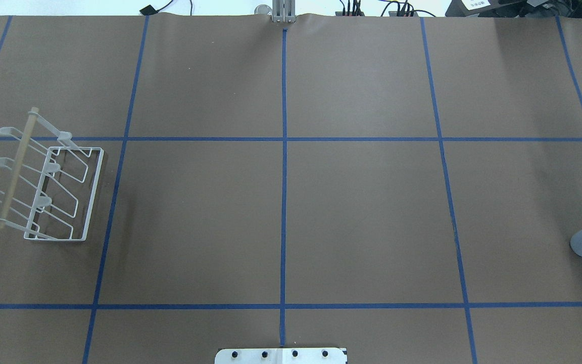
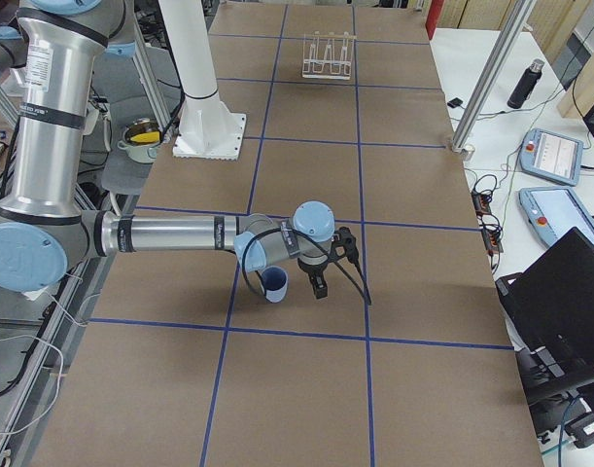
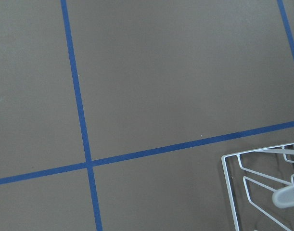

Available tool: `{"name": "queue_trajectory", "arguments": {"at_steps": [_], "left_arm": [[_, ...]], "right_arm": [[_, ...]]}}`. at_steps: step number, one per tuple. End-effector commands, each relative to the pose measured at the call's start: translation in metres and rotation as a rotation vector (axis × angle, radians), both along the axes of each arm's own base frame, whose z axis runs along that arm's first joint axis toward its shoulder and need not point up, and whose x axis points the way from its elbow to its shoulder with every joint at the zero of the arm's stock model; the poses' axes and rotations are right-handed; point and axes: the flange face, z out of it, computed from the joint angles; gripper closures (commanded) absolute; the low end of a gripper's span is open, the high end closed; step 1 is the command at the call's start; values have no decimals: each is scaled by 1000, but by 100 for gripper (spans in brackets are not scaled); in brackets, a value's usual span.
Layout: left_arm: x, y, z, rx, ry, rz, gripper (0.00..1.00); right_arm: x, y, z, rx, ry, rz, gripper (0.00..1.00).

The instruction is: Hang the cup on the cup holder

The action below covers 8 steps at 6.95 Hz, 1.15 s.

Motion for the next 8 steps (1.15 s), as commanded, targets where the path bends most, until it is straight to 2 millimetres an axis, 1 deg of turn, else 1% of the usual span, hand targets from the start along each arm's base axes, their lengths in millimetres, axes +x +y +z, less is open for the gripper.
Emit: {"name": "queue_trajectory", "arguments": {"at_steps": [1, 2, 4, 5, 6, 8], "left_arm": [[0, 3, -1, -1, 1, -3, 2], [0, 3, -1, -2, 1, -4, 2], [-1, 4, 0, -3, -1, -3, 2], [0, 4, 0, -4, 1, -4, 2], [0, 4, 1, -5, 0, -4, 2], [0, 4, 1, -5, 0, -4, 2]], "right_arm": [[-4, 40, 25, 17, 15, -29, 0], [-14, 41, 24, 9, 14, -48, 0], [-22, 41, 26, 1, 16, -68, 2], [-29, 43, 31, -7, 19, -89, 2], [-32, 45, 32, -10, 20, -96, 2], [-38, 47, 50, -41, 28, -116, 18]]}}
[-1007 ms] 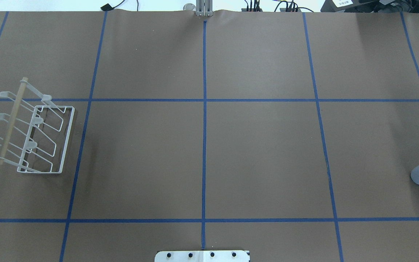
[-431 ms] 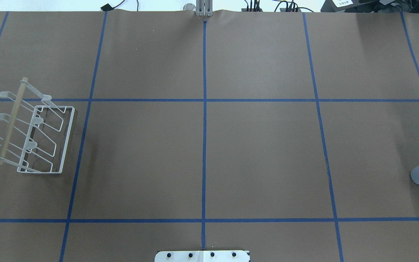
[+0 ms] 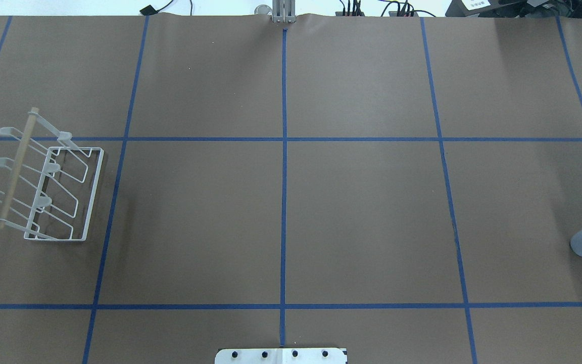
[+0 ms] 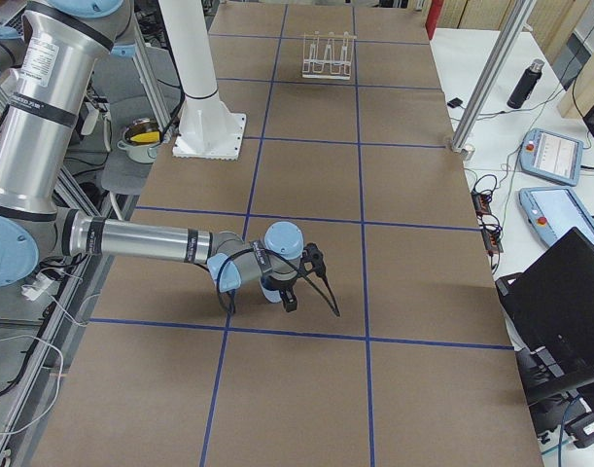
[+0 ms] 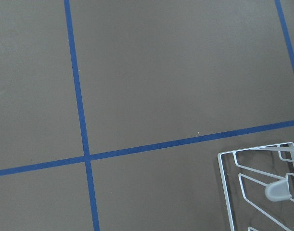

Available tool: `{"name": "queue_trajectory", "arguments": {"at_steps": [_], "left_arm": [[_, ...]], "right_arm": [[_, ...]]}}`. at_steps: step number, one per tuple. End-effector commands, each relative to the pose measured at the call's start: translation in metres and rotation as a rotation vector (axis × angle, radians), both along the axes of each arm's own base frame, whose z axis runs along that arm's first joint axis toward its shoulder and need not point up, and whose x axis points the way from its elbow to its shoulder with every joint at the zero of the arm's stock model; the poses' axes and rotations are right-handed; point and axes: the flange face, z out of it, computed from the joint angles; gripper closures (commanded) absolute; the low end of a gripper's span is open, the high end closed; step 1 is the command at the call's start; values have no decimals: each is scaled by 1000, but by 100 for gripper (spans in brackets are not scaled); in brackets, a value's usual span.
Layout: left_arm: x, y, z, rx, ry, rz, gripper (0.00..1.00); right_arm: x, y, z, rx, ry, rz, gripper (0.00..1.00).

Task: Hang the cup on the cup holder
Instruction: 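Grasp the light blue cup with the right gripper and lift it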

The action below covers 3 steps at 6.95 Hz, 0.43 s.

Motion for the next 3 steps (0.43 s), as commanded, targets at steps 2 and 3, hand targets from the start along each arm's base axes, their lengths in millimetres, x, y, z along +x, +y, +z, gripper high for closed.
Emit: {"name": "queue_trajectory", "arguments": {"at_steps": [2, 3], "left_arm": [[0, 0, 0, -1, 1, 0, 2], [0, 0, -1, 1, 1, 0, 2]], "right_arm": [[-5, 2, 9, -19, -5, -14, 100], [-4, 5, 12, -28, -7, -17, 100]]}}
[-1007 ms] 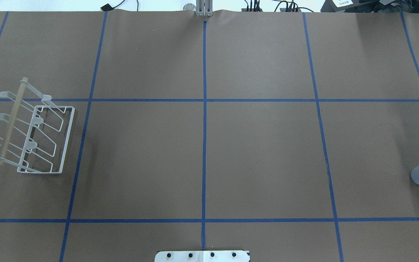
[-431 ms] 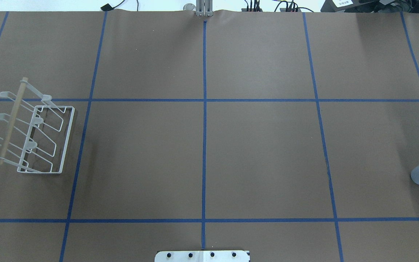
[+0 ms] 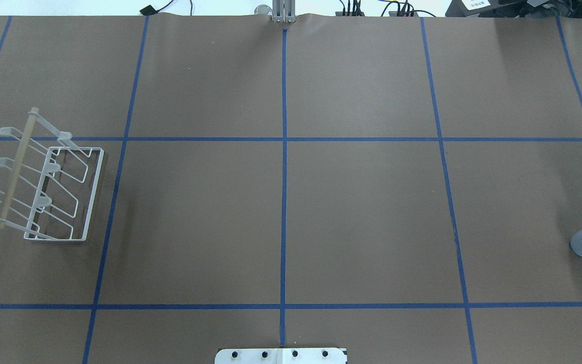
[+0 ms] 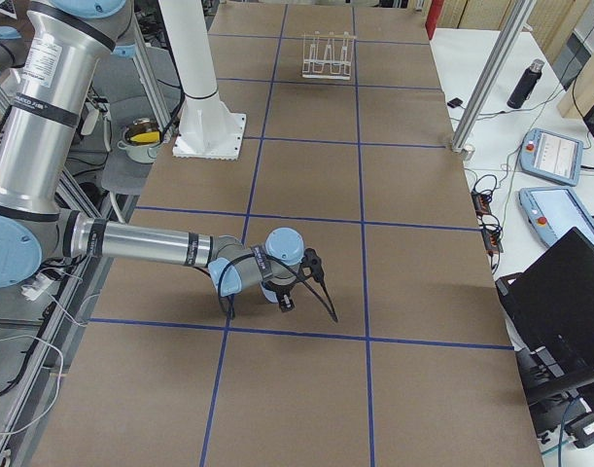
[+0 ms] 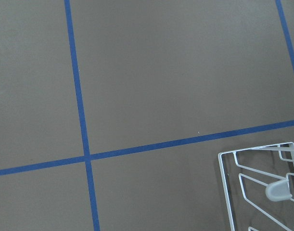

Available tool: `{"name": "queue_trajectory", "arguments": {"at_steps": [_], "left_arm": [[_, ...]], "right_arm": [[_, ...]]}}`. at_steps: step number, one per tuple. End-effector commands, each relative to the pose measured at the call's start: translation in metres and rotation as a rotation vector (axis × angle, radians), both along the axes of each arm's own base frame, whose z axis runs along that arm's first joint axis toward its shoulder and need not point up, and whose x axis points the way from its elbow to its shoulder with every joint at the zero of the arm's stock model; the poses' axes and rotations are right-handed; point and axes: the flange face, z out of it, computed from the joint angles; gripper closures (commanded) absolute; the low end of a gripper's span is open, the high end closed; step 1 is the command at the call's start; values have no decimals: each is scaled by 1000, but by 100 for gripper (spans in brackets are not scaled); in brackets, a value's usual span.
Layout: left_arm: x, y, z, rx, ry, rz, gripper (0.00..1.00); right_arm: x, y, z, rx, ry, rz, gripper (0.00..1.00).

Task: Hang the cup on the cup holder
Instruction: 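Grasp the light blue cup with the right gripper and lift it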

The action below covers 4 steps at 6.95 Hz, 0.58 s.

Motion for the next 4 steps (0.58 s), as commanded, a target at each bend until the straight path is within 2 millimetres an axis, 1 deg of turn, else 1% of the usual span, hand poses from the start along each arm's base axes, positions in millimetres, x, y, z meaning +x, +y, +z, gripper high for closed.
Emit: {"name": "queue_trajectory", "arguments": {"at_steps": [1, 2, 3, 4], "left_arm": [[0, 0, 0, 0, 1, 1, 2], [0, 0, -1, 1, 2, 1, 2], [0, 0, -1, 1, 2, 1, 2], [0, 0, -1, 1, 2, 1, 2]], "right_arm": [[1, 5, 1, -9, -17, -4, 100], [3, 5, -1, -5, -15, 0, 100], [20, 1, -30, 32, -56, 44, 100], [48, 2, -43, 8, -155, 100, 100]]}}
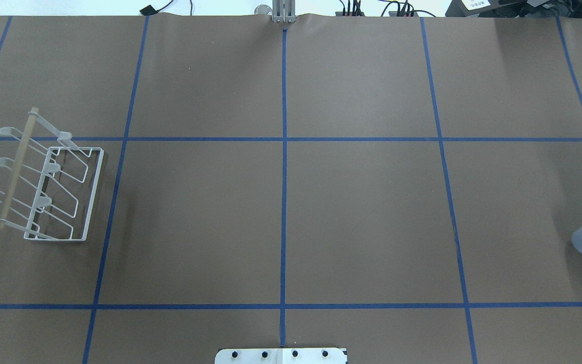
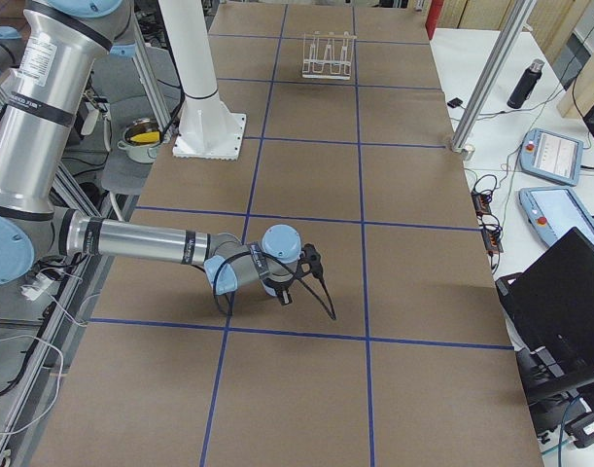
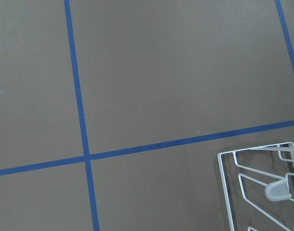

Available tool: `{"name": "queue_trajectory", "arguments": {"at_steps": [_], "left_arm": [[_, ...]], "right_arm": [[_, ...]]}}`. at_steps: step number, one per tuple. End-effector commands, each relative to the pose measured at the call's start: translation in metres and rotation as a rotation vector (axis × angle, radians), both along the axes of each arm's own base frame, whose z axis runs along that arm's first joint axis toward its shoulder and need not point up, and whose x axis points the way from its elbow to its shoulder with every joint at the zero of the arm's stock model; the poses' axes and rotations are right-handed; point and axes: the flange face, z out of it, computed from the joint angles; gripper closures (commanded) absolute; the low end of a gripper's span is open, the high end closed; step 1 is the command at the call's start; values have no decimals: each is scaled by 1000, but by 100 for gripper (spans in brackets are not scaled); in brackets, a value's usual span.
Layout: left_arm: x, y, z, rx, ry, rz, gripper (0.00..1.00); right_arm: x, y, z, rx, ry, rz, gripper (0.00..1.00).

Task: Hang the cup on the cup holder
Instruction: 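Grasp the light blue cup with the right gripper and lift it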

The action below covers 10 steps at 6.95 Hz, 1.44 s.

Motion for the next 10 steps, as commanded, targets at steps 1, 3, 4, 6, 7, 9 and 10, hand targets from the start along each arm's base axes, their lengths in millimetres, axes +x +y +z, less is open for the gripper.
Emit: {"name": "queue_trajectory", "arguments": {"at_steps": [1, 3, 4, 6, 7, 9, 10], "left_arm": [[1, 0, -2, -10, 5, -10, 2], [38, -6, -24, -21, 58, -67, 2], [62, -8, -36, 3, 104, -95, 2], [125, -31, -102, -43, 208, -150, 2], [141, -38, -121, -47, 212, -181, 2], [157, -41, -126, -36, 197, -184, 2], [158, -44, -132, -29, 201, -186, 2]], "right_arm": [[46, -4, -32, -10, -177, 91, 100], [35, -51, -74, -121, -288, 140, 100], [28, -84, -110, -147, -321, 168, 100], [16, -147, -189, -209, -380, 219, 100], [14, -160, -224, -233, -395, 255, 100], [0, -182, -230, -132, -289, 400, 100], [-10, -188, -223, -28, -232, 521, 100]]}}
